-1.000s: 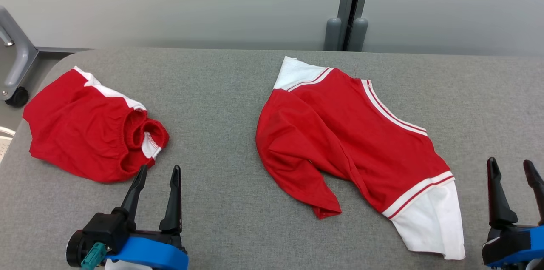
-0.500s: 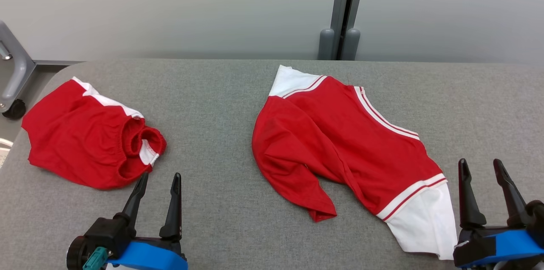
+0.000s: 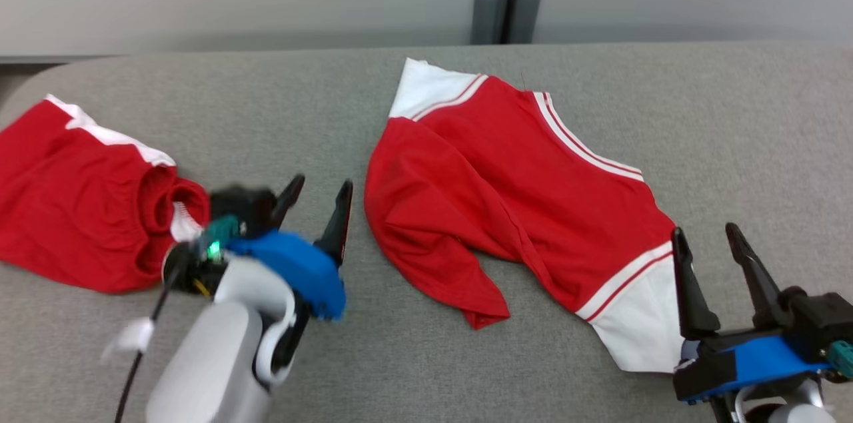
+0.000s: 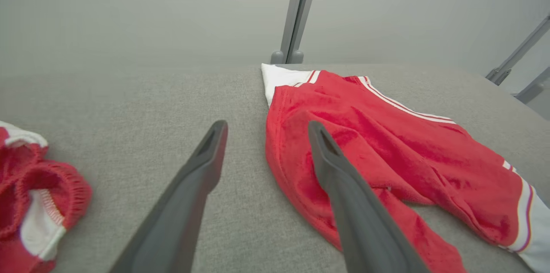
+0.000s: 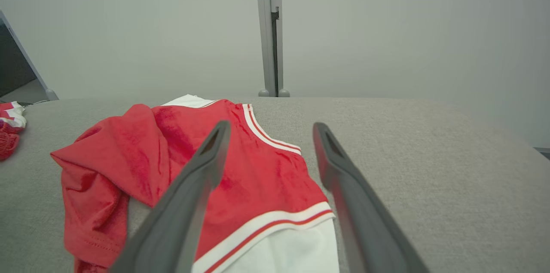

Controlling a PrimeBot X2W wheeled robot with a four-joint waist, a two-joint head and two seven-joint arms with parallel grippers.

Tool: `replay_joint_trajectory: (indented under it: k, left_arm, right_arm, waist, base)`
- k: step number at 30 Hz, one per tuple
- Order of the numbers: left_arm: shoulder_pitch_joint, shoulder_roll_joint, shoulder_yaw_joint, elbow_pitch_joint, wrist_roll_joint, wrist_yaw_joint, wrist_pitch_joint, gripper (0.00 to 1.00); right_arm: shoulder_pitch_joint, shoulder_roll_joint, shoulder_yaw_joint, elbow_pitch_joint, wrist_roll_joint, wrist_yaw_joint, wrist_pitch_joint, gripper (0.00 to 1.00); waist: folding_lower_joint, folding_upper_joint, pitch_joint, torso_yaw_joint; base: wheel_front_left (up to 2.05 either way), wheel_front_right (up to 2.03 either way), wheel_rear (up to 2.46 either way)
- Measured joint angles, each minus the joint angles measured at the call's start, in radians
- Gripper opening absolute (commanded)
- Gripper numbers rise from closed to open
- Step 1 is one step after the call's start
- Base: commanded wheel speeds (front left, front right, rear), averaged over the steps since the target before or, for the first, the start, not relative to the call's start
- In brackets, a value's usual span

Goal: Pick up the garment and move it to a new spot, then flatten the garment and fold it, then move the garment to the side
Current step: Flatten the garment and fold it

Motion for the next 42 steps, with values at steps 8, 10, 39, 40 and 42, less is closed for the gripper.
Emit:
replay_joint_trajectory:
  k: [8,10,39,40,42]
  left_arm:
    - [-0.272,-0.035,0.026,0.188,-0.057,0.026,0.203,1.0]
    - [-0.315,-0.043,0.03,0.225,-0.074,0.03,0.257,1.0]
    - [-0.496,-0.022,0.04,0.422,-0.119,0.044,0.352,0.0]
    - [-0.496,-0.022,0.036,0.423,-0.119,0.035,0.348,0.0]
    - [-0.496,-0.023,0.026,0.425,-0.116,0.023,0.33,0.0]
  right_arm:
    - [-0.055,0.001,0.09,-0.009,-0.005,0.0,0.018,1.0]
    - [-0.068,0.0,0.106,-0.017,-0.014,0.0,0.008,1.0]
    - [-0.121,0.0,0.15,0.02,-0.004,0.0,-0.038,1.0]
    - [-0.121,0.001,0.149,0.021,-0.002,0.0,-0.04,1.0]
    - [-0.126,0.001,0.149,0.026,-0.001,0.0,-0.042,1.0]
  waist:
    - [0.0001,0.0001,0.102,-0.07]
    - [0.0001,0.0002,0.127,-0.089]
    - [-0.0001,0.0002,0.261,-0.2]
    - [-0.0001,0.0002,0.262,-0.199]
    - [0.0,0.0002,0.26,-0.195]
  base:
    - [0.0,0.0,0.0]
    - [0.0,0.0,0.0]
    - [0.0,0.0,0.0]
    - [0.0,0.0,0.0]
    - [0.0,0.0,0.0]
